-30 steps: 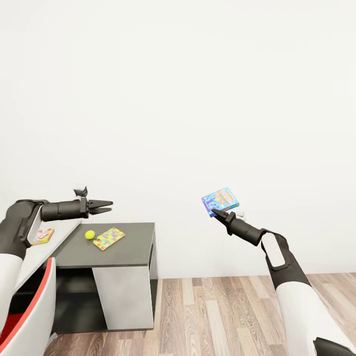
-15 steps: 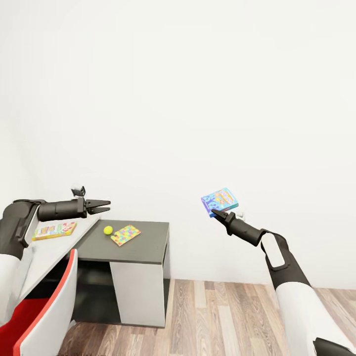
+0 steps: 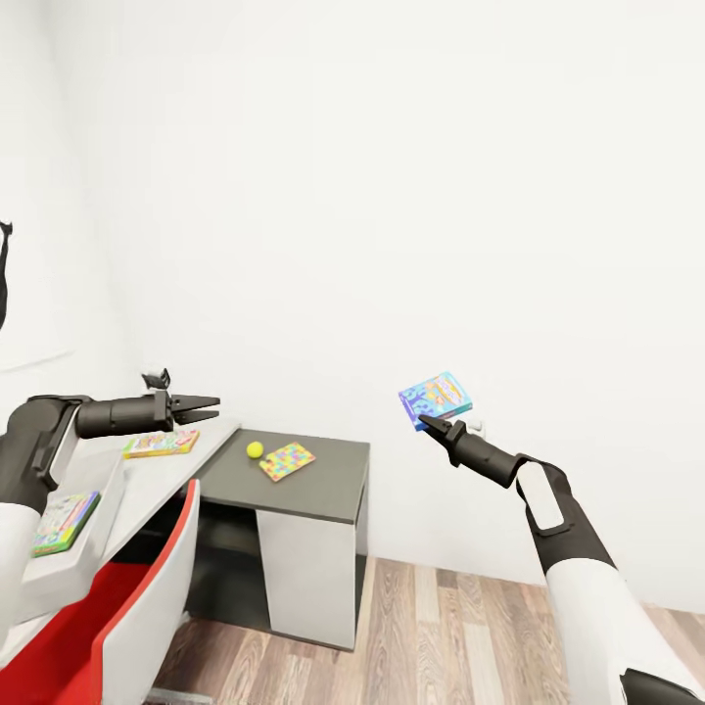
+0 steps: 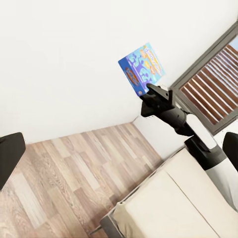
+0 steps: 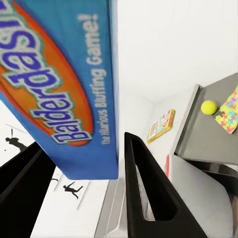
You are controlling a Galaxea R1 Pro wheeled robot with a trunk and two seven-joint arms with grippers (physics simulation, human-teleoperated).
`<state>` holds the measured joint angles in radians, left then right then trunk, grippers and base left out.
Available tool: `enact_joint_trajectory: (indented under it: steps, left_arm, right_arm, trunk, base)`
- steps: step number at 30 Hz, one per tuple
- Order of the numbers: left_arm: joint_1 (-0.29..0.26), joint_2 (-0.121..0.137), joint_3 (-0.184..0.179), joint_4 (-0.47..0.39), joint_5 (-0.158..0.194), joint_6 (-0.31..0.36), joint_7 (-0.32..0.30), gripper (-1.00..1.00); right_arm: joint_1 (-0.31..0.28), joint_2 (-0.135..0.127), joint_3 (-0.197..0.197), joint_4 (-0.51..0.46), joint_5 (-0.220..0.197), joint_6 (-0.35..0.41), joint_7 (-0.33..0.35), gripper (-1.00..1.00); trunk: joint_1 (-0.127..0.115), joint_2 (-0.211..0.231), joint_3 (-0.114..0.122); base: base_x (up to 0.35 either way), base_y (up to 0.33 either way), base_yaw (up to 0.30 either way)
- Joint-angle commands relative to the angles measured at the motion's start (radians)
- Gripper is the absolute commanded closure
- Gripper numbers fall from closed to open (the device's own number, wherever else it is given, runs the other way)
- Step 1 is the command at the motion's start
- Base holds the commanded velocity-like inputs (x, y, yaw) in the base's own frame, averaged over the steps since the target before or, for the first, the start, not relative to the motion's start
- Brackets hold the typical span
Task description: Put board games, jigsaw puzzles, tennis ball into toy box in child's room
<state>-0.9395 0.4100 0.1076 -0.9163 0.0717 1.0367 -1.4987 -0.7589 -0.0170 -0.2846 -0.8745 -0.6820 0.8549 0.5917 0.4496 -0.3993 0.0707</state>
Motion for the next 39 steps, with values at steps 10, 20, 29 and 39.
enact_joint_trajectory:
  steps: [10, 20, 29, 39]
  left_arm:
    - [-0.001, -0.002, 0.001, 0.001, 0.0, 0.011, -0.003, -1.0]
    - [-0.001, -0.005, 0.003, 0.001, 0.0, 0.011, -0.003, -1.0]
    - [-0.001, 0.0, 0.001, 0.001, 0.0, 0.011, -0.003, -1.0]
    - [-0.001, 0.05, 0.008, 0.0, 0.005, 0.011, -0.005, -1.0]
  right_arm:
    - [0.0, 0.002, -0.002, -0.001, -0.003, 0.003, 0.004, 1.0]
    - [0.0, 0.002, -0.002, -0.002, -0.002, 0.003, 0.004, 1.0]
    - [-0.001, 0.002, -0.003, -0.003, -0.002, 0.003, 0.004, 1.0]
    - [-0.002, 0.002, -0.005, -0.004, -0.002, 0.003, 0.004, 1.0]
  trunk:
    - [0.0, -0.001, 0.009]
    - [0.0, -0.001, 0.018]
    - [0.0, -0.001, 0.028]
    - [0.0, -0.001, 0.039]
  base:
    - [0.0, 0.0, 0.264]
    - [0.0, 0.0, 0.256]
    - [0.0, 0.0, 0.242]
    - [0.0, 0.0, 0.237]
